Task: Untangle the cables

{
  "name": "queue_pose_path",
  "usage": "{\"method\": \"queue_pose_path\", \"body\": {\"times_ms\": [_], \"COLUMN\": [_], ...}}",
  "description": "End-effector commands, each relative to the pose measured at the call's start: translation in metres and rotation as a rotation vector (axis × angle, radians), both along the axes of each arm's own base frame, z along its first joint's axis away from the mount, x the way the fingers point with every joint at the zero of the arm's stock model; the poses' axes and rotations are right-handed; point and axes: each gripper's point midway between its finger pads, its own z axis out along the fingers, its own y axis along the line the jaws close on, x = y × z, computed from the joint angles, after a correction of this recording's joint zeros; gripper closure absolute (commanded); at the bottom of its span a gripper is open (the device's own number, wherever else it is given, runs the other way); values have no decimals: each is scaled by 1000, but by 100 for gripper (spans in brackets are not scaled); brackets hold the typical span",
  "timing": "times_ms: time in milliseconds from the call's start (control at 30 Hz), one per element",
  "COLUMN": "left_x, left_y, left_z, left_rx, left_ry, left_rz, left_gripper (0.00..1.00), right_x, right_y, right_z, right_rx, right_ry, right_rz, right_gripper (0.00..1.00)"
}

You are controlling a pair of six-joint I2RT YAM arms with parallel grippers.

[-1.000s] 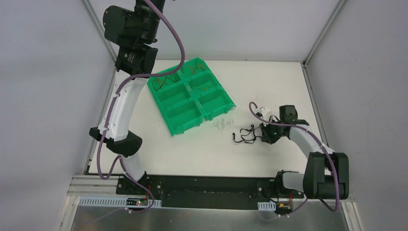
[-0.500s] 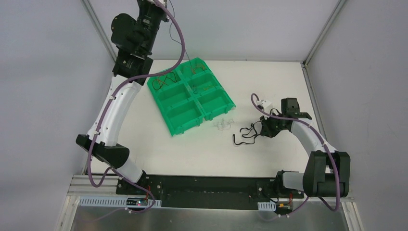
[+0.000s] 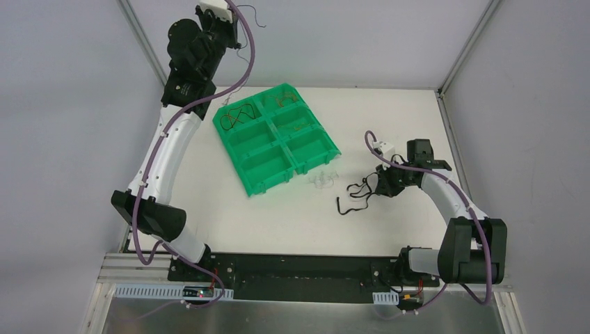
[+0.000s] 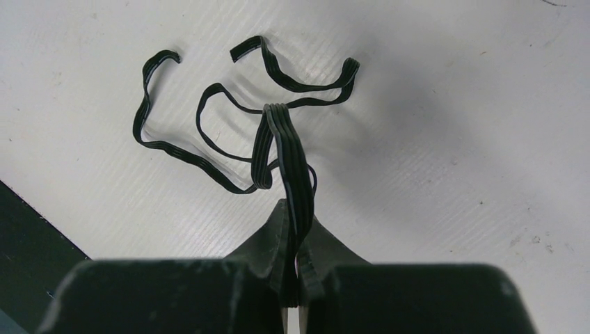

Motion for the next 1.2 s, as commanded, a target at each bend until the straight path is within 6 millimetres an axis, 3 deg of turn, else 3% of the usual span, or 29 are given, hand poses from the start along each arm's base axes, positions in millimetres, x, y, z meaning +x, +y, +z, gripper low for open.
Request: {"method": "queue_pose_path", "body": {"times_ms": [0,233,400,700,833,1033,1167], "left_x": [13,18,9,0,-17,-49,-51], "left_y": [34,59,47,20,14,24,26], "left_z": [-10,-28,-42,-94,-127,-209,-260], "left_rx": [-111,-150,-160,-146,-113,-56,-25], "left_ry": [68,118,153,246,322,541,658], "left_rz": [46,75,-14,-167,-229,-228,-222], "left_gripper": [100,100,100,100,100,100,100], "right_x": [7,7,8,9,9,4,5], "right_y": [6,7,6,5,4,4,1], "right_z": [13,12,12,11,13,12,11], "right_rx": [43,45,43,36,32,34,40], "right_ry": [-10,-8,-5,-6,-12,-11,-3], "right_rz": [-6,-9,-8,-15,-23,-32,-49], "right_gripper": [100,100,100,100,100,100,100]}}
